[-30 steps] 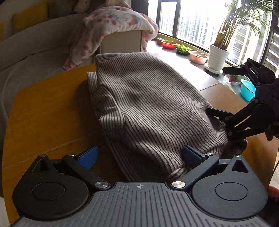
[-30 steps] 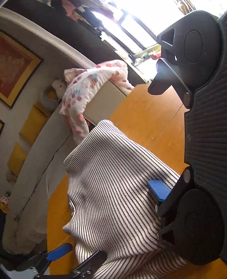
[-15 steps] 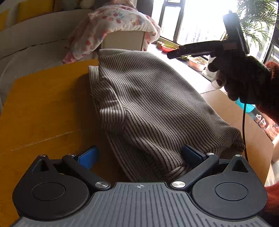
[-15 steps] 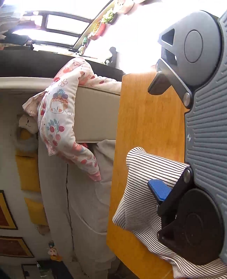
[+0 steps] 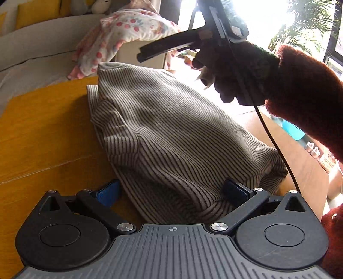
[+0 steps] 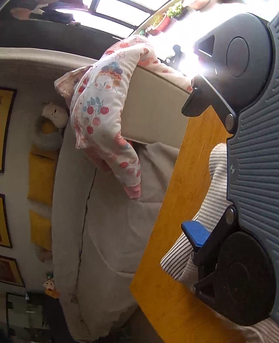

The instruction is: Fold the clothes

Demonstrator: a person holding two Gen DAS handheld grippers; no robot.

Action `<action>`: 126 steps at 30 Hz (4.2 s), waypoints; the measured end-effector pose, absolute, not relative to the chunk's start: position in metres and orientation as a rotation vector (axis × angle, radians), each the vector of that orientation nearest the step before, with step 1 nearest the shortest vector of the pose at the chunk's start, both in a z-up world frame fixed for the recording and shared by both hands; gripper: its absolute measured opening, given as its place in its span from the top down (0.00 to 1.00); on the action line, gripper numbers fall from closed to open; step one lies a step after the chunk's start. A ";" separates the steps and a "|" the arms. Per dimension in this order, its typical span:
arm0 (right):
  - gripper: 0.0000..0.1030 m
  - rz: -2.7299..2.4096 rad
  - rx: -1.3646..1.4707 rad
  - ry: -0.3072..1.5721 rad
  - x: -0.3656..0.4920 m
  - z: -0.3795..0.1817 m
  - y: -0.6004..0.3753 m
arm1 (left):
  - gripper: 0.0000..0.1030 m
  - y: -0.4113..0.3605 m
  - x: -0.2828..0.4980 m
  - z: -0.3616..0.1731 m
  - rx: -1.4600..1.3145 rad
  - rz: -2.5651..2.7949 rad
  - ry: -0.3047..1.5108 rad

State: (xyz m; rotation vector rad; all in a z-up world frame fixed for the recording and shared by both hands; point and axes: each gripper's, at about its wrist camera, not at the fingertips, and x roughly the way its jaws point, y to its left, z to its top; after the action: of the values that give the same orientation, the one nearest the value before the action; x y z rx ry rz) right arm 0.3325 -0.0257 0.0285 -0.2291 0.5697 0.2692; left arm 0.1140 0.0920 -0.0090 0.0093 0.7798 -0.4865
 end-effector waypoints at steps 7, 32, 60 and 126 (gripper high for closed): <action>0.00 0.201 -0.357 0.658 0.358 -0.007 0.016 | 0.00 0.094 0.111 -0.009 0.000 -0.480 0.774; 0.00 0.451 0.087 0.707 0.136 -0.019 -0.098 | 0.00 0.087 0.112 -0.008 -0.045 -0.383 0.786; 0.00 0.662 -0.308 0.609 0.080 -0.008 -0.099 | 0.00 0.120 0.098 -0.005 -0.090 -0.327 0.705; 0.48 0.494 -0.947 0.238 0.083 -0.040 -0.002 | 0.00 0.119 0.102 0.006 -0.089 -0.350 0.714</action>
State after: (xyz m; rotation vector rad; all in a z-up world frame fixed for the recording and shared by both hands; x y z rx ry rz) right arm 0.0834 -0.0025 -0.0405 -0.9466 0.2384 0.4942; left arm 0.1015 0.1193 0.0062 -0.0886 0.7138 -0.3504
